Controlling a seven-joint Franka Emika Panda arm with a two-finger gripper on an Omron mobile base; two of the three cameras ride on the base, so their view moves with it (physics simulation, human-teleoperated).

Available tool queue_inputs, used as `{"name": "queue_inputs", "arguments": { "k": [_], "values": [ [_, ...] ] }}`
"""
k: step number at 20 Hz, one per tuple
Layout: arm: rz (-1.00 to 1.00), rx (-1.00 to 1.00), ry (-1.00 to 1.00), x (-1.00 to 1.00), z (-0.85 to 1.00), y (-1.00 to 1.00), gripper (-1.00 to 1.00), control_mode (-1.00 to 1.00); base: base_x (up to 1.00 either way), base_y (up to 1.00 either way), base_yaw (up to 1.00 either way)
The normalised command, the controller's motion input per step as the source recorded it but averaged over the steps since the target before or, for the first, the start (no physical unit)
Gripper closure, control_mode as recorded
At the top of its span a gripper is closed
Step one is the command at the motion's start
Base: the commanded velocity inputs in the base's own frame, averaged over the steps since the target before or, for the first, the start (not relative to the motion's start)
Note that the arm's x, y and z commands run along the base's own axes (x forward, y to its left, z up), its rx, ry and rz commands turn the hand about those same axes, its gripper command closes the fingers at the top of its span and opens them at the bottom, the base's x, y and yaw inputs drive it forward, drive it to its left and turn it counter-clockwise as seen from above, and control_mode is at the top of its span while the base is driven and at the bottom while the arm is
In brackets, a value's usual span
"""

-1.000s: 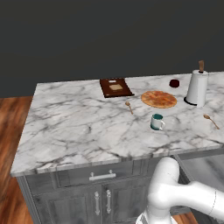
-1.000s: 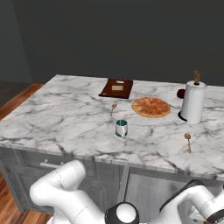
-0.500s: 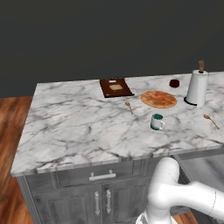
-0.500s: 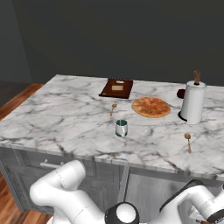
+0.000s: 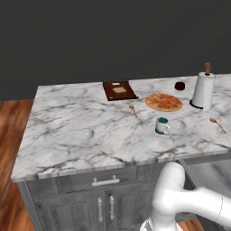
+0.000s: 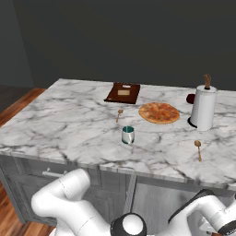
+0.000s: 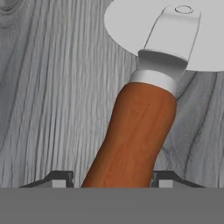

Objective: Take the pizza cutter from the drawer on the right and place it on the dining counter for cutting.

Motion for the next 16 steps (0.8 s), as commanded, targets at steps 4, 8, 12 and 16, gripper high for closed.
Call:
{"name": "queue_inputs", "arguments": {
  "k": [4, 8, 12, 16],
  "values": [
    [0.00, 0.00, 0.00, 0.00, 0.00, 0.00, 1.00, -1.00, 0.00, 0.00, 0.00],
    [0.00, 0.00, 0.00, -0.02, 0.09, 0.00, 1.00, -1.00, 0.00, 0.00, 0.00],
    [0.00, 0.00, -0.04, -0.20, 0.34, 0.00, 1.00, -1.00, 0.00, 0.00, 0.00],
    [0.00, 0.00, 0.00, -0.26, 0.44, 0.00, 1.00, -1.00, 0.00, 0.00, 0.00]
  ]
}}
